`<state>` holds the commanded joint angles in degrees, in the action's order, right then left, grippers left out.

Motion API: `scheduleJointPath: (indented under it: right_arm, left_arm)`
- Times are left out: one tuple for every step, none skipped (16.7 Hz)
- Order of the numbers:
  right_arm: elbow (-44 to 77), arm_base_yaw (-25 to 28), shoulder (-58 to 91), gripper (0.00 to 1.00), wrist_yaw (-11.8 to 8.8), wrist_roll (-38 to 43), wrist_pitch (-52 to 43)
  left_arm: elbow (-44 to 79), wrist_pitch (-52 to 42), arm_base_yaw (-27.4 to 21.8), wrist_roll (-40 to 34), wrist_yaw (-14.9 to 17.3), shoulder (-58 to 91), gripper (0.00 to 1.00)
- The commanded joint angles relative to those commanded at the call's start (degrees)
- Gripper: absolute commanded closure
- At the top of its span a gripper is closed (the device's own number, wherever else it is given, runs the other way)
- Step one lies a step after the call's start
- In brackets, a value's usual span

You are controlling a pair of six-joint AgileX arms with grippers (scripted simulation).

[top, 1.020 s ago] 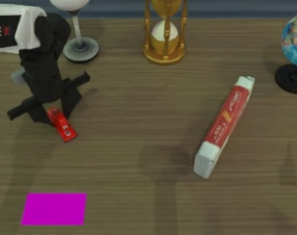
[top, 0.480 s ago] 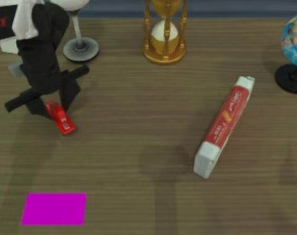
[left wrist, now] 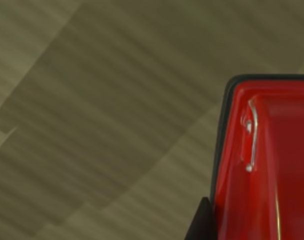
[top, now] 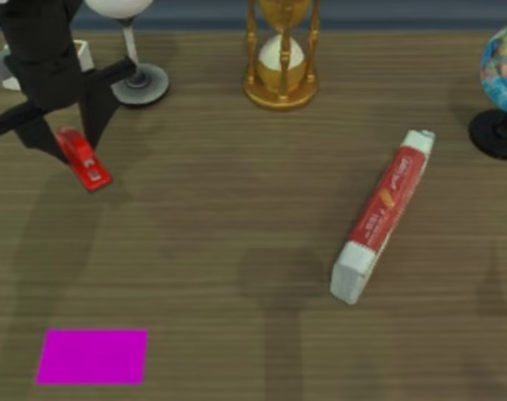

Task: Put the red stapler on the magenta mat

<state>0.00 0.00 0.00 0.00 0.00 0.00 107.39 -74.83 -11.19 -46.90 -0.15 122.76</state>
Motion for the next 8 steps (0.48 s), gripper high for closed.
scheduleJointPath:
  right_arm:
    - [0.0, 0.0, 0.0, 0.0, 0.0, 0.0, 0.0]
    - [0.0, 0.0, 0.0, 0.0, 0.0, 0.0, 0.0]
    - [0.0, 0.0, 0.0, 0.0, 0.0, 0.0, 0.0]
    - [0.0, 0.0, 0.0, 0.0, 0.0, 0.0, 0.0]
    - [0.0, 0.0, 0.0, 0.0, 0.0, 0.0, 0.0]
    - [0.0, 0.0, 0.0, 0.0, 0.0, 0.0, 0.0]
    - [0.0, 0.0, 0.0, 0.0, 0.0, 0.0, 0.0]
    - [0.0, 0.0, 0.0, 0.0, 0.0, 0.0, 0.0]
  left_arm:
    - [0.0, 0.0, 0.0, 0.0, 0.0, 0.0, 1.0]
    - [0.0, 0.0, 0.0, 0.0, 0.0, 0.0, 1.0]
    - [-0.1, 0.1, -0.3, 0.1, 0.0, 0.2, 1.0]
    - [-0.2, 0.1, -0.4, 0.0, 0.0, 0.1, 1.0]
    - [-0.7, 0.2, -0.5, -0.7, 0.0, -0.3, 1.0]
    - [-1.6, 0.3, -0.7, -1.9, 0.0, -1.0, 1.0]
    - [-3.0, 0.5, -1.1, -3.9, 0.0, -2.2, 1.0]
    - [-4.8, 0.7, -1.5, -6.4, 0.0, -3.7, 1.0]
